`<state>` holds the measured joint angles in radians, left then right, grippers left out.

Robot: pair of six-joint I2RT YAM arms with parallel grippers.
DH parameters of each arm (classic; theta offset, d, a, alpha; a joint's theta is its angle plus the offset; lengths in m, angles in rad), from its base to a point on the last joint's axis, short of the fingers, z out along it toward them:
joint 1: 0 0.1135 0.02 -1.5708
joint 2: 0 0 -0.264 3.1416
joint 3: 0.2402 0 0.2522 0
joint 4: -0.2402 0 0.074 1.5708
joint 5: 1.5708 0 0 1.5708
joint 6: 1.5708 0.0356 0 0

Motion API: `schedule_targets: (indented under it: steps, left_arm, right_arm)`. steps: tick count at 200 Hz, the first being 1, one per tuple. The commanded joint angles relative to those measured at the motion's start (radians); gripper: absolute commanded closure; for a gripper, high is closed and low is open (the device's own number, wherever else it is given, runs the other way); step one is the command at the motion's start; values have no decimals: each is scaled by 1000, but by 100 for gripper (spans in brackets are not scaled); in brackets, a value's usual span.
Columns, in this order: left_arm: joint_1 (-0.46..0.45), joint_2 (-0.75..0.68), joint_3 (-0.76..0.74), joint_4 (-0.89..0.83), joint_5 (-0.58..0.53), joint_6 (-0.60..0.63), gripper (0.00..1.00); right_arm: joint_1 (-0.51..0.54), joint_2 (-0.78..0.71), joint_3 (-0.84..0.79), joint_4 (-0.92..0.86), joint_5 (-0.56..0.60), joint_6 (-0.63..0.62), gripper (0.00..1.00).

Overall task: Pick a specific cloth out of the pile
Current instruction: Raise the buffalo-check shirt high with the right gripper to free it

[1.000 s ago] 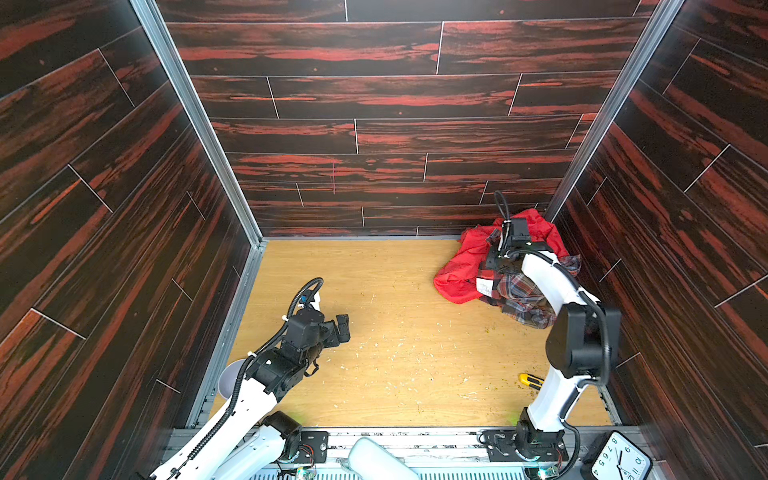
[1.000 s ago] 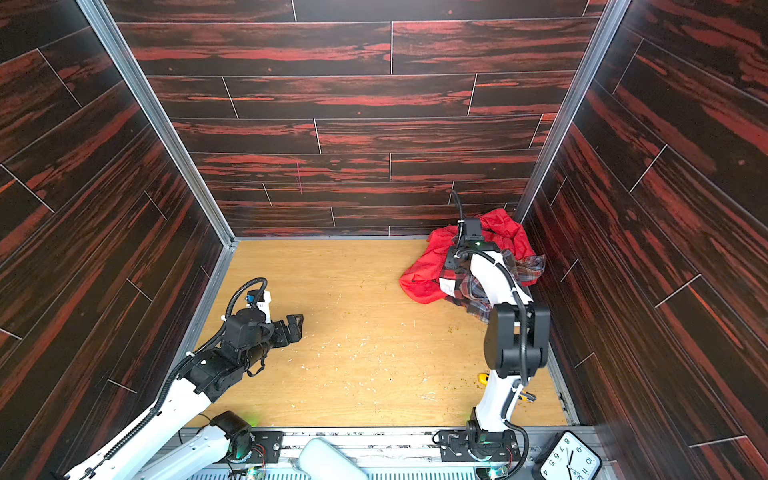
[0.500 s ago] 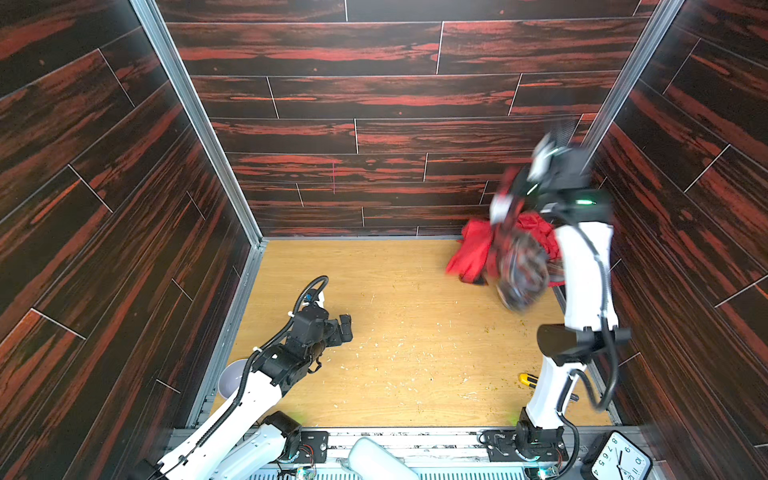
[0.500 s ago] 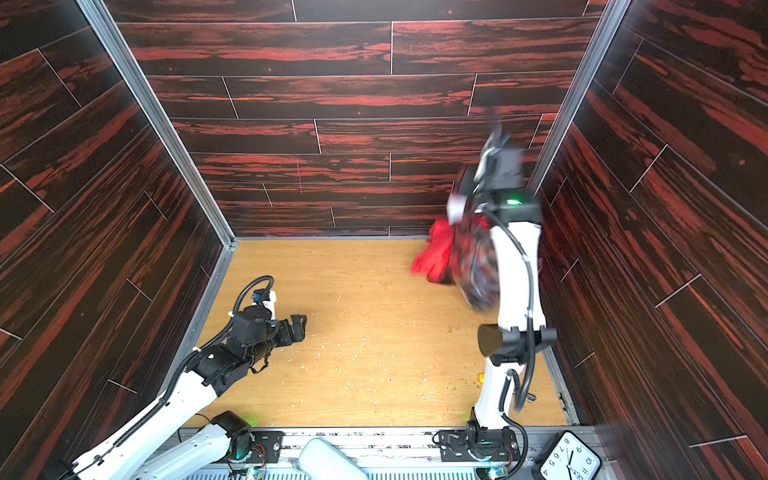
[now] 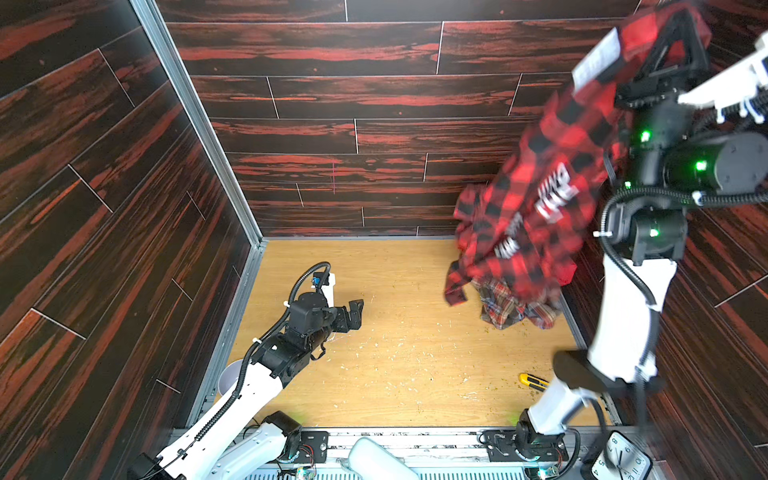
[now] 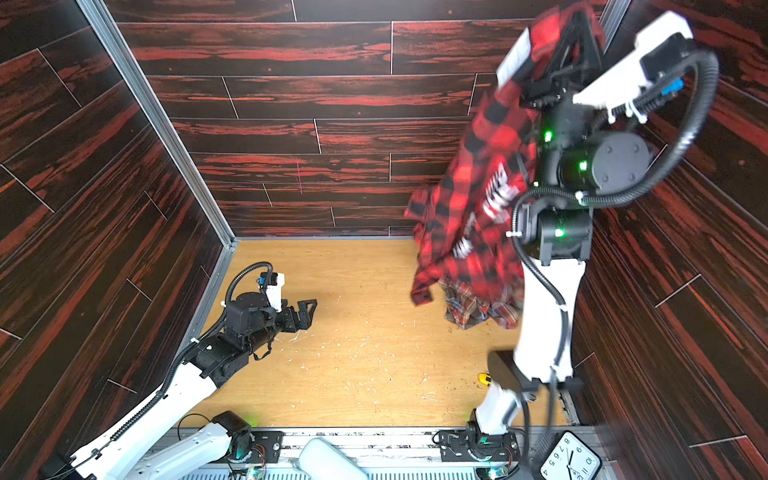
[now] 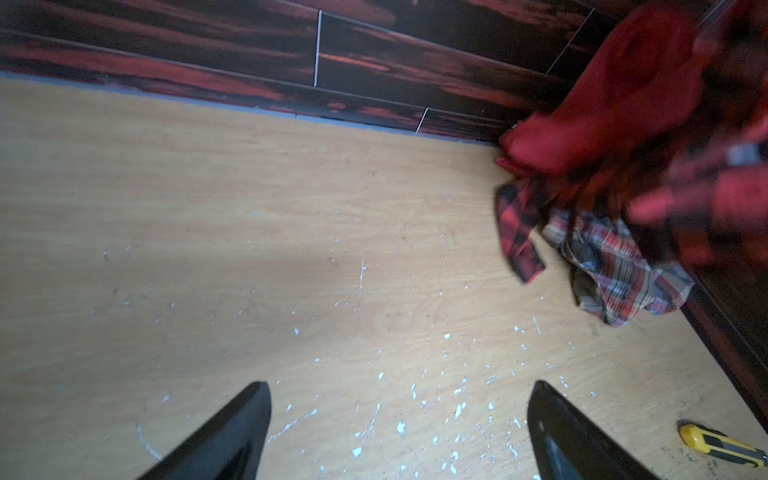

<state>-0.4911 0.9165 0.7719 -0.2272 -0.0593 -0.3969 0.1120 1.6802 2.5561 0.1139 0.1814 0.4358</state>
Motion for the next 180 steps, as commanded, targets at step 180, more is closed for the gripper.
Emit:
schedule_targets:
  steps: [180]
  left_arm:
    - [-5, -156, -62, 75, 99, 209, 1]
  right_arm:
    - [449, 4, -612, -71, -267, -28, 100]
